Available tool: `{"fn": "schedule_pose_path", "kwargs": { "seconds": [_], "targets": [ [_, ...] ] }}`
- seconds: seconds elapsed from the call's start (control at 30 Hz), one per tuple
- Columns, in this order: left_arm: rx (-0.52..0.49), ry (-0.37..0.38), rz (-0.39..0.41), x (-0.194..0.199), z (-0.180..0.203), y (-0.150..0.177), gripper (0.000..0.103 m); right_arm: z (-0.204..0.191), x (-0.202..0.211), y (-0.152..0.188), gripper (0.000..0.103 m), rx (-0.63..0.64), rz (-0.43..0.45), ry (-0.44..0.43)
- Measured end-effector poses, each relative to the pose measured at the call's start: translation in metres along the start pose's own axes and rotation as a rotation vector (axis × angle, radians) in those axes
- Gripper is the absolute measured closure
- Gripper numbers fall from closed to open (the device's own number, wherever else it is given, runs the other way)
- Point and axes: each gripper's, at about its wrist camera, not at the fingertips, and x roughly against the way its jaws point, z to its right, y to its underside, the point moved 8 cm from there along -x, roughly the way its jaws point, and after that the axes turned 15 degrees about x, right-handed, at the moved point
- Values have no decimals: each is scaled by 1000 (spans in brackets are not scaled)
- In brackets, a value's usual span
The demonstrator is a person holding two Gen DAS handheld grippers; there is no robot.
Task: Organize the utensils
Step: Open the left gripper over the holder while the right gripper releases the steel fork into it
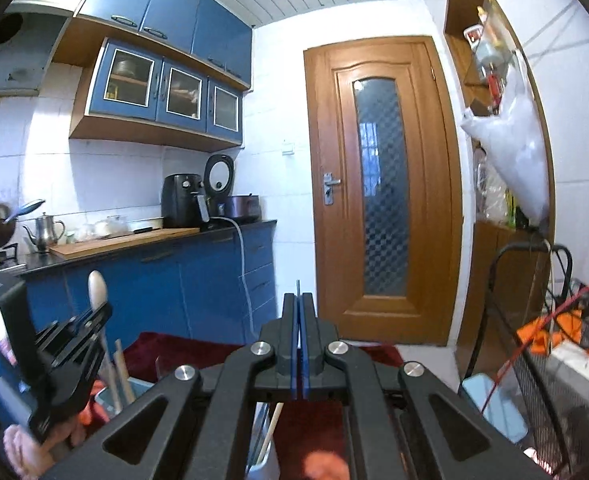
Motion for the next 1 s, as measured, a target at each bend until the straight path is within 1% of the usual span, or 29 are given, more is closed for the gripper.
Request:
{"fn": "schedule_pose_path", "kwargs": {
  "seconds": [0.1, 0.27, 0.47, 0.6, 0.67, 0.77, 0.87, 0.9, 1.0],
  "targets": [
    [5, 4, -5, 1, 0, 4, 98, -4, -11, -4, 101, 32, 14, 34],
    [9, 16, -15, 3, -1, 11, 98, -15, -27, -1, 101, 82, 22, 48],
    [1, 34, -24, 10, -1, 18, 97, -32, -35, 23, 100, 88, -23, -13],
    [8, 37, -15, 17, -4, 17, 97, -44, -34, 39, 99, 81, -53, -66],
    [10, 47, -16, 21, -4, 16, 97, -49, -34, 44, 99, 69, -65, -104],
    [14, 70, -25, 27, -3, 15, 97, -53, -30, 47, 99, 48, -68, -137],
    [23, 93, -37, 32, -4, 15, 97, -52, -21, 45, 93, 12, -62, -157],
    [24, 100, -40, 34, -4, 15, 97, -51, -18, 44, 90, 4, -60, -159],
    [30, 116, -37, 39, -4, 13, 98, -48, -7, 42, 88, -24, -50, -169]
  ]
}}
